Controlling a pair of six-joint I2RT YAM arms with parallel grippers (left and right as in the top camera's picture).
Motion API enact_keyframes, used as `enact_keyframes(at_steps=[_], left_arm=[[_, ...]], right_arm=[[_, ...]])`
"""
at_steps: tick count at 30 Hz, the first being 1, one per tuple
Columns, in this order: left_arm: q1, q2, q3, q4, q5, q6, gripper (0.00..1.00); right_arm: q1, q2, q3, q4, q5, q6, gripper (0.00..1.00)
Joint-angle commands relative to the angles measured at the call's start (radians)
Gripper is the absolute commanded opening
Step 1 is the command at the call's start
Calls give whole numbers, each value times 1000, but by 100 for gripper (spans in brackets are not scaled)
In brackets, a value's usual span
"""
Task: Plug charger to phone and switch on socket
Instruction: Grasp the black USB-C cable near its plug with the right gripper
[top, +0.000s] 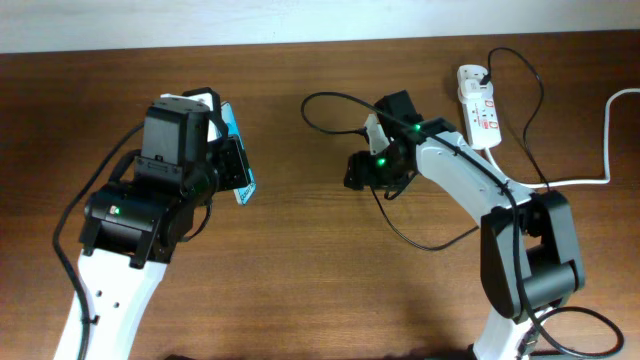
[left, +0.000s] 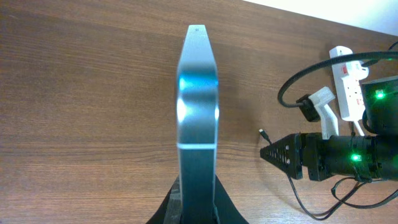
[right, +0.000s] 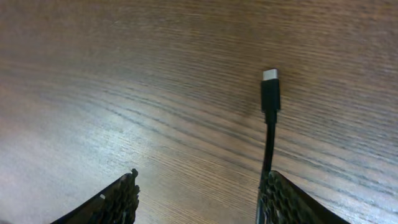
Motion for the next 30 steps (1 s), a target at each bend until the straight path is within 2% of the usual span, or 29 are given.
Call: enact_keyframes(at_steps=[1, 4, 8, 9, 15, 20, 23, 26, 30], left_arm=[[2, -8, 10, 10, -3, 12, 0], [2, -8, 9, 10, -2, 12, 0], [2, -8, 9, 4, 16, 12, 0], [2, -8, 10, 1, 16, 12, 0], [2, -8, 10, -10, 16, 12, 0], [2, -8, 9, -13, 24, 11, 0], [2, -8, 10, -13, 24, 12, 0], [2, -8, 10, -13, 24, 12, 0], [2, -8, 9, -13, 24, 12, 0]], right_arm=[[-74, 48, -2, 4, 3, 105, 59], [-115, 52, -2, 3, -14, 127, 58], [-124, 94, -2, -9, -200, 131, 57], [-125, 107, -2, -20, -202, 132, 54], [-131, 173, -2, -38, -258, 142, 48], [-201, 257, -2, 14, -343, 142, 44], [-203, 295, -2, 33, -351, 141, 41], [-203, 296, -2, 37, -351, 142, 32], [-203, 297, -2, 76, -343, 143, 30]])
